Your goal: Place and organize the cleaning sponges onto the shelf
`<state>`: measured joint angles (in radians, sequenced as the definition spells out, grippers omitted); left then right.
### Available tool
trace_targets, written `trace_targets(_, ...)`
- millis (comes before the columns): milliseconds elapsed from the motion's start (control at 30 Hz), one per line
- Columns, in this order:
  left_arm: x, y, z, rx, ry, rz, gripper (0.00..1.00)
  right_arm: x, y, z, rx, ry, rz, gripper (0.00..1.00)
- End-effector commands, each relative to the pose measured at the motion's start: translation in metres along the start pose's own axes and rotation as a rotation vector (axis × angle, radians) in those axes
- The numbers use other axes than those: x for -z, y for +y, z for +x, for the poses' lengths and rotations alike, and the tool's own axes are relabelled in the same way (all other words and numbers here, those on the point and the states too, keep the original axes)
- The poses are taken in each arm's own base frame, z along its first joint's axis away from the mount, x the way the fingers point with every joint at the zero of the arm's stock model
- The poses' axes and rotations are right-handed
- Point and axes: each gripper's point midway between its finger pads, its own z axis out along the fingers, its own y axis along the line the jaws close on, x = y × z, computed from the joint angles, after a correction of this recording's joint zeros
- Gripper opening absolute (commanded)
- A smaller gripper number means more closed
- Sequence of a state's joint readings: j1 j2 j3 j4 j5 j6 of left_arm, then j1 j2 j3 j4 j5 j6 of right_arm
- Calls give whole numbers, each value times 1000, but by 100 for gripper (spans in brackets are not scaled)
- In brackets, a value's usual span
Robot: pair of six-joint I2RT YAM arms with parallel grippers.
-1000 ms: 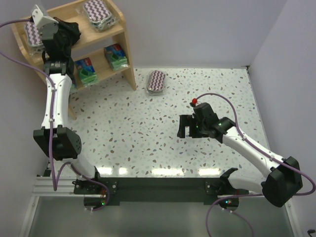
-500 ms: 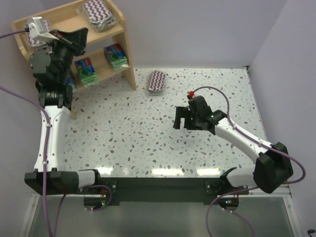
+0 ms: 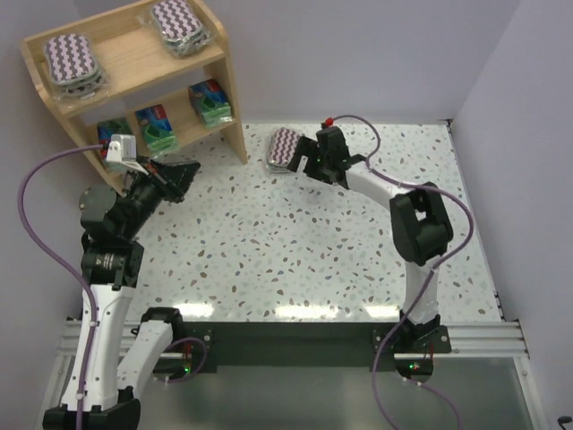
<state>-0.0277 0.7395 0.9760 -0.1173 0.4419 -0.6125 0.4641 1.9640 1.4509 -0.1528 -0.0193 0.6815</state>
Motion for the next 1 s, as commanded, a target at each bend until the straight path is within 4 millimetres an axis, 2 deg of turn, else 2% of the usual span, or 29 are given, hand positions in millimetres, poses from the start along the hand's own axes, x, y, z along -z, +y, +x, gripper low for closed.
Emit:
trace_targets(0, 16, 11, 37, -14, 121, -32, 0, -36, 35, -44, -65, -98, -88, 99)
trace_targets(100, 30, 12, 47, -14, 133, -47, 0, -64, 44, -59, -82, -135, -100, 99)
trace_targets(133, 33, 13, 50, -9, 138, -56, 0, -73, 39, -63, -93, -156, -70, 99)
trace_targets(167, 35, 16, 57, 0, 150, -61, 0, -79, 38, -68, -104, -168, -57, 99)
trace_targets(200, 36, 16, 60, 2, 158, -62, 0, -79, 46, -82, -115, -196, -65, 99)
trace_targets(233, 39, 18, 66, 13, 178, -70, 0, -100, 34, -71, -120, -174, -27, 99)
trace_targets(267, 40, 20, 72, 21, 194, -73, 0, -107, 32, -73, -127, -176, -6, 99)
trace_targets(300, 41, 23, 76, 22, 206, -82, 0, -107, 40, -84, -133, -179, -1, 99)
trace_targets(333, 43, 23, 78, 22, 206, -84, 0, -125, 28, -72, -137, -148, 31, 99)
trace_targets(367, 44, 26, 82, 25, 212, -93, 0, -130, 19, -65, -143, -123, 72, 99)
trace_targets(400, 45, 27, 83, 24, 209, -98, 0, -129, 29, -77, -159, -146, 54, 98)
trace_targets(467, 45, 32, 88, 30, 218, -110, 0, -137, 22, -69, -165, -126, 74, 96)
trace_targets(533, 44, 35, 91, 33, 221, -114, 0, -138, 20, -67, -170, -119, 75, 91)
trace_targets(667, 43, 43, 104, 52, 245, -125, 0, -144, 9, -51, -160, -66, 83, 79)
trace_targets(700, 42, 44, 106, 55, 250, -125, 0, -144, 10, -48, -161, -50, 71, 70)
trace_targets(767, 42, 47, 112, 66, 261, -132, 0, -144, 10, -47, -157, -44, 56, 61)
trace_targets(800, 42, 47, 112, 67, 260, -130, 0, -141, 7, -44, -156, -35, 57, 53)
trace_targets(867, 43, 50, 116, 73, 265, -140, 0, -139, 3, -39, -161, -30, 50, 44)
trace_targets(900, 43, 50, 116, 73, 261, -140, 0, -130, 10, -47, -162, -47, 32, 36)
trace_targets(933, 43, 53, 119, 76, 266, -148, 0, -126, 11, -48, -167, -44, 22, 33)
trace_targets(967, 43, 55, 120, 73, 262, -155, 0, -126, 3, -41, -175, -31, 34, 28)
